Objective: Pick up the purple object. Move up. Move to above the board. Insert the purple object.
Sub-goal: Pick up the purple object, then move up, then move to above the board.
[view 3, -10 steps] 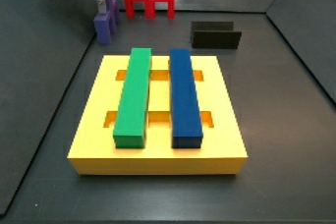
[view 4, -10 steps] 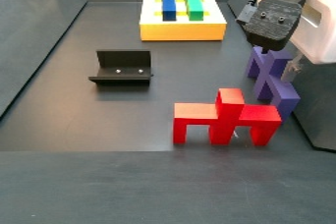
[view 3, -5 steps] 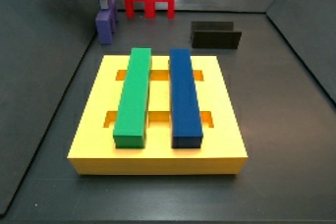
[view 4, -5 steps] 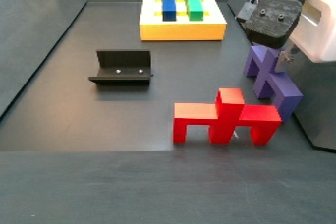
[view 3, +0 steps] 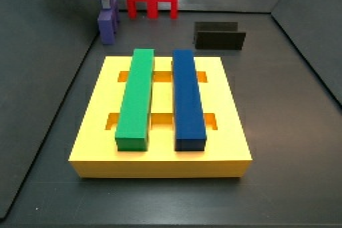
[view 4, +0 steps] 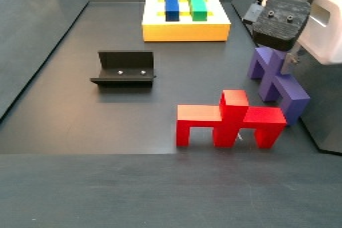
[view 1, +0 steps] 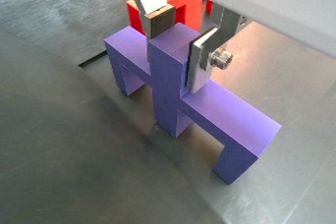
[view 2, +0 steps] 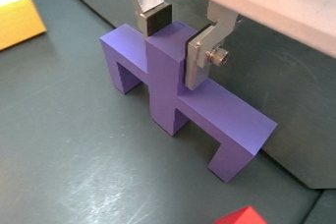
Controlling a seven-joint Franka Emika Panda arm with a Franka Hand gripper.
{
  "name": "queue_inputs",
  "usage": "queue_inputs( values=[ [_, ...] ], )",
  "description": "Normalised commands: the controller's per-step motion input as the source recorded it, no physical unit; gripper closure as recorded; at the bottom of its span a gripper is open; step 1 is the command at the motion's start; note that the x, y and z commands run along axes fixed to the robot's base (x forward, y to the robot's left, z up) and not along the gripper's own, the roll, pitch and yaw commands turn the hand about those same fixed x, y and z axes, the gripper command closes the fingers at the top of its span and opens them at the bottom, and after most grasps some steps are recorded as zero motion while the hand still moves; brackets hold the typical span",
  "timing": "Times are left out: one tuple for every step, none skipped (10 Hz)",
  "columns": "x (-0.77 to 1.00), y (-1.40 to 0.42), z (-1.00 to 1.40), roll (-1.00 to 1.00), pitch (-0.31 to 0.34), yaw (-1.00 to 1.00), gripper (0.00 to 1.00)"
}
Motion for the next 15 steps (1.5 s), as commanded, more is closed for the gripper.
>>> queue_inputs(
  values=[
    [0.0,0.0,0.0,0.0,0.0,0.0,1.0],
    [0.0,0.0,0.0,0.0,0.0,0.0,1.0],
    [0.0,0.0,0.0,0.0,0.0,0.0,1.0],
    [0.0,0.0,0.0,0.0,0.0,0.0,1.0],
    [0.0,0.0,0.0,0.0,0.0,0.0,1.0],
    [0.0,0.0,0.0,0.0,0.0,0.0,1.0],
    [0.0,0.0,0.0,0.0,0.0,0.0,1.0],
    [0.0,0.0,0.0,0.0,0.0,0.0,1.0],
    [0.0,0.0,0.83,0.0,0.0,0.0,1.0],
    [-0.03,-0.03,0.79,-0.01,0.044,-0.01,1.0],
    [-0.09,-0.01,0.54,0.03,0.112,0.0,1.0],
    [-0.08,0.01,0.37,0.06,0.109,0.0,1.0],
    [0.0,0.0,1.4,0.0,0.0,0.0,1.0],
    [-0.04,0.0,1.4,-0.05,0.025,0.0,1.0],
    [-0.1,-0.01,1.4,-0.02,0.008,0.0,1.0]
  ],
)
